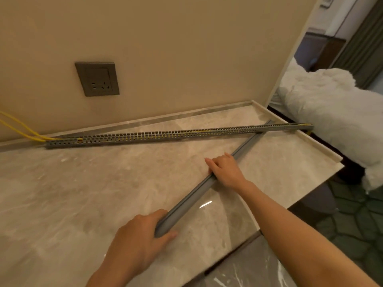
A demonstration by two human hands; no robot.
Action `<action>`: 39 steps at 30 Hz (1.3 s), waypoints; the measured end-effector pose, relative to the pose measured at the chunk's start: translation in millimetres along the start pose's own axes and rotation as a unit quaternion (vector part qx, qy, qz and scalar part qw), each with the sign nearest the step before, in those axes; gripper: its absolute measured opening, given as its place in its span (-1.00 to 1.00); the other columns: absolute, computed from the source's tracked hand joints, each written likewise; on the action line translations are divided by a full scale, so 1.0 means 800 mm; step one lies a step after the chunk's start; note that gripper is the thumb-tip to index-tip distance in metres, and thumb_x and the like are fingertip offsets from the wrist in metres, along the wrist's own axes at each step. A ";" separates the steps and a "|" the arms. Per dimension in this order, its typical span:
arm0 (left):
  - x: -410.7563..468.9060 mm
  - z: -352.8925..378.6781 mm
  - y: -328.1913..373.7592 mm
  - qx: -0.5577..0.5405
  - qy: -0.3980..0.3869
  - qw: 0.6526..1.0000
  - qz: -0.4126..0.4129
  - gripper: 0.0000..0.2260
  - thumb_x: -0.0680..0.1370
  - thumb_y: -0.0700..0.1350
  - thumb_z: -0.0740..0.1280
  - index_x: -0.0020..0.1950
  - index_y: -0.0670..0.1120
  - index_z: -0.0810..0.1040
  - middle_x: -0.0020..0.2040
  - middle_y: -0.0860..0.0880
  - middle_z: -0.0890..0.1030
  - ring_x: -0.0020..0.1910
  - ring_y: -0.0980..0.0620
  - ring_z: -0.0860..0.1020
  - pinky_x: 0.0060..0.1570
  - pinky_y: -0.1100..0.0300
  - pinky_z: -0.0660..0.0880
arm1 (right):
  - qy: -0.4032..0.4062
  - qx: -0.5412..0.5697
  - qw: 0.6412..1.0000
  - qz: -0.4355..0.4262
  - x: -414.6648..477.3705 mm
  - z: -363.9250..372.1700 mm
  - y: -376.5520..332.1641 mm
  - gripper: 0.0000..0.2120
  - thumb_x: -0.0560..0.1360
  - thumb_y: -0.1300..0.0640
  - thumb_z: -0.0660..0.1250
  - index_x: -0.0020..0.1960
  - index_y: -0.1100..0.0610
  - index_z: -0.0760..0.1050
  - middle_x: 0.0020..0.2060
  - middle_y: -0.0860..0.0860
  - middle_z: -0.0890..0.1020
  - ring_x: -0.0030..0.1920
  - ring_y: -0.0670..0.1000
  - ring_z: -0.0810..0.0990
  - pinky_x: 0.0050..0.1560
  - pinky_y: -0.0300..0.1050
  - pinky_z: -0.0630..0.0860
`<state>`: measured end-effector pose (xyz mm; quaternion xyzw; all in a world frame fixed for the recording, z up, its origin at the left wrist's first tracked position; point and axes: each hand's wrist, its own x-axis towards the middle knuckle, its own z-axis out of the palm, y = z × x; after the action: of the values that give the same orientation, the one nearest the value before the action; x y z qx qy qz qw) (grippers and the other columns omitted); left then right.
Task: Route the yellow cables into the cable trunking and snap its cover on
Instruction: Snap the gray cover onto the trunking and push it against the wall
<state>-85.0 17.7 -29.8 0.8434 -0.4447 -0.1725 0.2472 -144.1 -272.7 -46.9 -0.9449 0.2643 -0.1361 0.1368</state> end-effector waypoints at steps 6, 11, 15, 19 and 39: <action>-0.024 -0.005 0.006 0.024 0.003 1.000 0.009 -0.63 0.42 0.30 0.25 0.16 0.19 0.43 -0.21 0.06 0.60 -0.23 0.09 0.57 -0.32 0.23 0.43 | 0.017 0.013 1.000 0.008 -0.033 -0.016 -0.015 -0.50 0.60 0.00 0.13 -0.48 0.18 0.37 -0.54 0.09 0.50 -0.40 0.10 0.49 0.21 -0.07 0.25; -0.030 -0.019 0.011 0.052 0.010 0.998 0.034 -0.69 0.42 0.27 0.28 0.10 0.19 0.46 -0.33 0.13 0.51 -0.37 0.14 0.48 -0.45 0.29 0.32 | 0.057 0.031 0.998 0.023 -0.058 -0.034 -0.020 -0.48 0.58 -0.01 0.18 -0.51 0.15 0.24 -0.64 -0.01 0.27 -0.51 0.07 0.34 -0.22 -0.10 0.20; -0.041 -0.020 0.023 0.050 -0.007 0.998 0.043 -0.71 0.42 0.23 0.33 0.09 0.18 0.49 -0.28 0.11 0.54 -0.33 0.11 0.51 -0.41 0.26 0.39 | 0.046 0.007 0.998 0.036 -0.079 -0.041 -0.012 -0.49 0.57 -0.04 0.15 -0.50 0.16 0.27 -0.63 0.01 0.30 -0.52 0.06 0.35 -0.27 -0.12 0.17; -0.057 -0.026 0.033 0.047 0.006 0.998 0.027 -0.65 0.38 0.23 0.36 0.12 0.19 0.51 -0.08 0.10 0.62 -0.19 0.07 0.55 -0.22 0.16 0.49 | 0.025 -0.023 0.999 0.016 -0.091 -0.049 -0.020 -0.50 0.57 -0.05 0.14 -0.48 0.16 0.32 -0.60 0.04 0.35 -0.46 0.12 0.43 -0.28 -0.10 0.18; -0.069 -0.060 0.143 0.035 0.040 0.996 0.076 -0.69 0.33 0.22 0.42 0.03 0.19 0.58 -0.37 0.24 0.50 -0.36 0.23 0.47 -0.35 0.22 0.32 | 0.027 0.047 0.984 -0.172 -0.135 -0.172 -0.059 -0.47 0.55 -0.14 0.12 -0.46 0.18 0.30 -0.55 0.12 0.38 -0.51 0.09 0.35 -0.42 -0.06 0.26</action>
<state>-166.5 21.1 78.7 0.8217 -0.5030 -0.1033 0.2473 -256.4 -201.9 76.4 -0.9648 0.0943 -0.1951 0.1490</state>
